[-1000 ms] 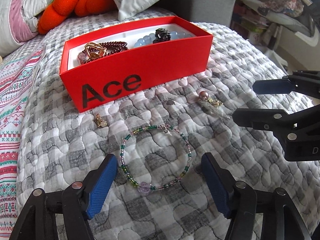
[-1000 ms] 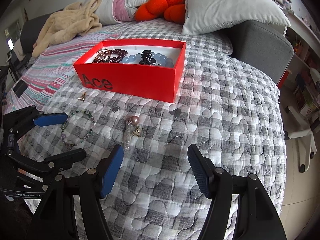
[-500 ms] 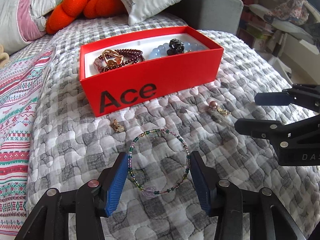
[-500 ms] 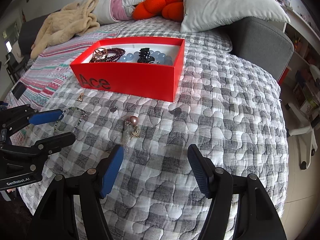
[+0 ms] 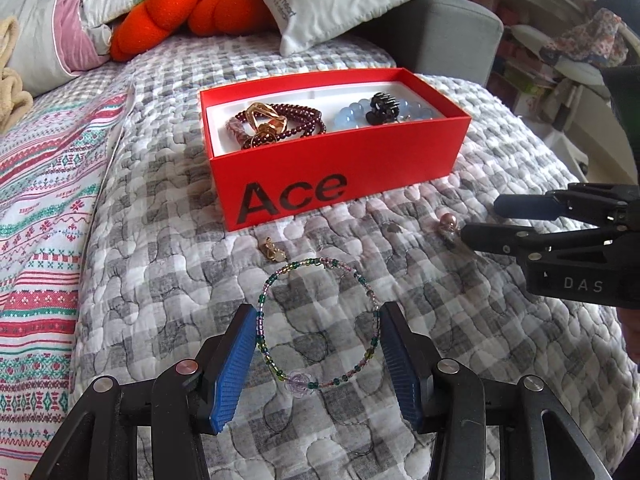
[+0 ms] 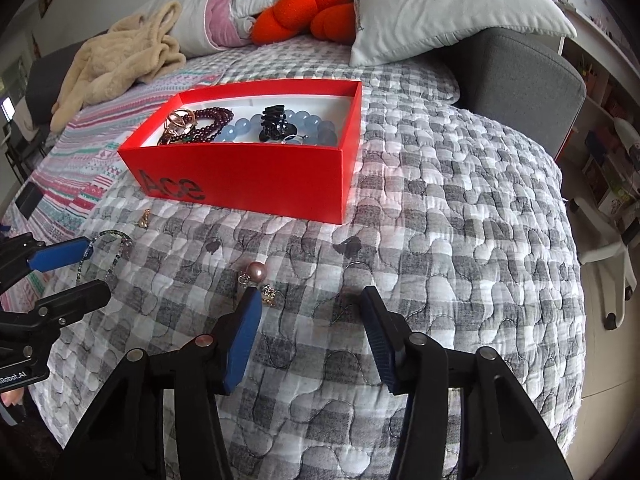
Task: Organize jewelry
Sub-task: 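Grasp the green beaded bracelet with the left tool while the right grasps a small gold earring, then lower the green bracelet into the box with the left tool while the right drops the gold earring in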
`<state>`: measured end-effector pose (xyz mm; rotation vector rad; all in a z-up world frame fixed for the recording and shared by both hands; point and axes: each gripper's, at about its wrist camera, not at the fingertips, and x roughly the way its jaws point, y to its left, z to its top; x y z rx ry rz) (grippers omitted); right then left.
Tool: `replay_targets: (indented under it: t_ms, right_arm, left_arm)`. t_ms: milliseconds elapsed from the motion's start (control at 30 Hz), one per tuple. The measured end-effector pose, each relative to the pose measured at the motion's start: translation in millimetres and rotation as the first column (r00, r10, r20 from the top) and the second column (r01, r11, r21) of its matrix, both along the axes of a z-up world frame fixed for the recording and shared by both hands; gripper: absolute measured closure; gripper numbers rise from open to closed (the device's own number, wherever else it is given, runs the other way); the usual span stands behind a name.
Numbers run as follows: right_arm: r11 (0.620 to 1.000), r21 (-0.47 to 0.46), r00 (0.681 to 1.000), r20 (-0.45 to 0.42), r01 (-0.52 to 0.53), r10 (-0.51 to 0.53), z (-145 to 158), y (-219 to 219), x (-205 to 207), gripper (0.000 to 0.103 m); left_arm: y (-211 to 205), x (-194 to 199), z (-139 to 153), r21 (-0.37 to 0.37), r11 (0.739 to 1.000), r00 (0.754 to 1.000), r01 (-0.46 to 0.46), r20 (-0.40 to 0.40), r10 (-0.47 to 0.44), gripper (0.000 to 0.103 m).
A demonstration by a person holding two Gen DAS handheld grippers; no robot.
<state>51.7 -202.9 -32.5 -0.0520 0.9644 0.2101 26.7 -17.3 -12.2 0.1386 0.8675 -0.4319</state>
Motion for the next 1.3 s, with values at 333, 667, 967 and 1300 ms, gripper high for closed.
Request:
replay_targets:
  t_ms: [333,667,967,1300]
  right_arm:
    - [0.996,-0.066,0.998,0.007,-0.064,0.065,-4,26,-7,0.083]
    - [0.997,-0.036,0.998,-0.014,-0.064,0.064,1,14,-11,0.102]
    - [1.000,0.014,1.000,0.011,-0.019,0.019,17,-10,-13,0.102]
    - [0.998,0.057,0.999,0.051,-0.003,0.000,35,-14,-14,0.102]
  left_arm:
    - [9,2,2,-0.008,1.000,1.000,-0.016,-0.003,0.016,0.050]
    - [15,3,6,-0.022,0.999,0.999,-0.034,0.003,0.034,0.050]
    - [17,4,9,-0.031,0.999,0.999,-0.045,0.009,0.046,0.050]
    - [22,12,20,-0.051,0.996,0.996,-0.079,0.038,0.081,0.050]
